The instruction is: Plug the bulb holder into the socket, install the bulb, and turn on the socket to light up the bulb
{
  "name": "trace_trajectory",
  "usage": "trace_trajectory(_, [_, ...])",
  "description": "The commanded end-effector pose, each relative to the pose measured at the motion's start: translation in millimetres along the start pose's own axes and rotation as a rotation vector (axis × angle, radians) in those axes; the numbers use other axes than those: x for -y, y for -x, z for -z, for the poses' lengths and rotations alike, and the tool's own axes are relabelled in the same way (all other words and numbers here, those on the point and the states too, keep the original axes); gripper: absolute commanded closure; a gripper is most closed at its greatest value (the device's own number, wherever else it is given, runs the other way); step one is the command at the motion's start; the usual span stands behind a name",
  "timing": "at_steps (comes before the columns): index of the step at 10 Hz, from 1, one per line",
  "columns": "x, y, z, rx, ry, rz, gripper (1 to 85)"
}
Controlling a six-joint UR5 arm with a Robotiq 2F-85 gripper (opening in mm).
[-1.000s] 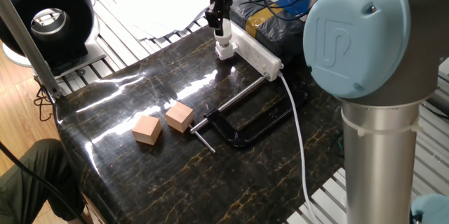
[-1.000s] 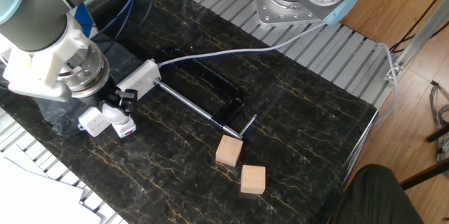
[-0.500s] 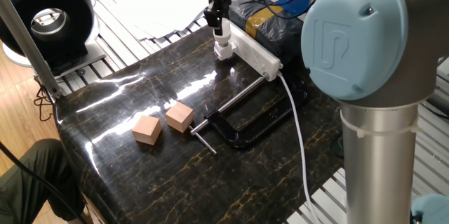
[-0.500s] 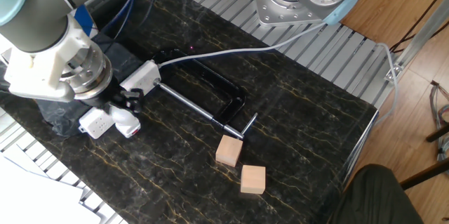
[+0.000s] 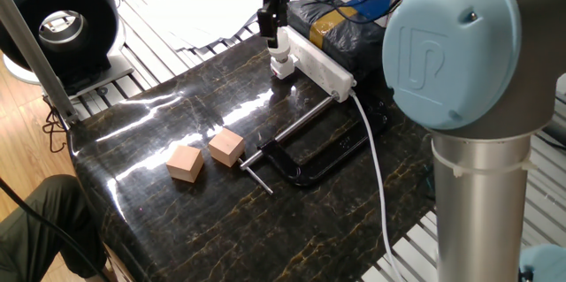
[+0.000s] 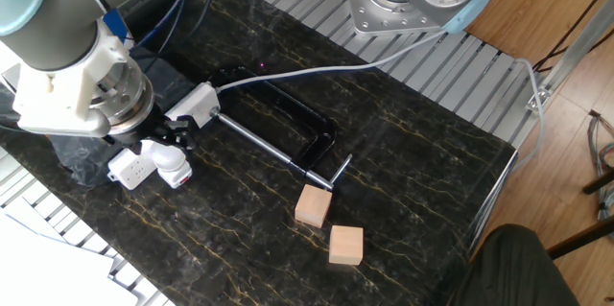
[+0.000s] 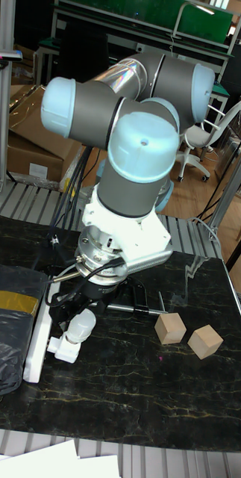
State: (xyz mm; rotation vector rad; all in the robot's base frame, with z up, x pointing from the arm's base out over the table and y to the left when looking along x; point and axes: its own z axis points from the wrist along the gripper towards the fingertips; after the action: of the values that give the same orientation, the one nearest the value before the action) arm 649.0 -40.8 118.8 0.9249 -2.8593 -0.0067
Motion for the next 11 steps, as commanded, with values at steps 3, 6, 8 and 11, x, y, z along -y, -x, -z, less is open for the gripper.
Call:
trace_trajectory(3, [-11.8, 34.2, 26.5, 0.023, -0.080, 0.108, 16.7])
trace_trajectory(6, [-35.9, 52.1, 10.4, 0.019, -0.134, 0.098, 66.7])
trace_trajectory(8, [-55.7, 54.3, 3.4, 0.003, -0.138, 0.133, 84.7])
trace_trajectory(11, [-54.3, 70.7, -19.4, -0.013, -0.232, 0.325, 84.7])
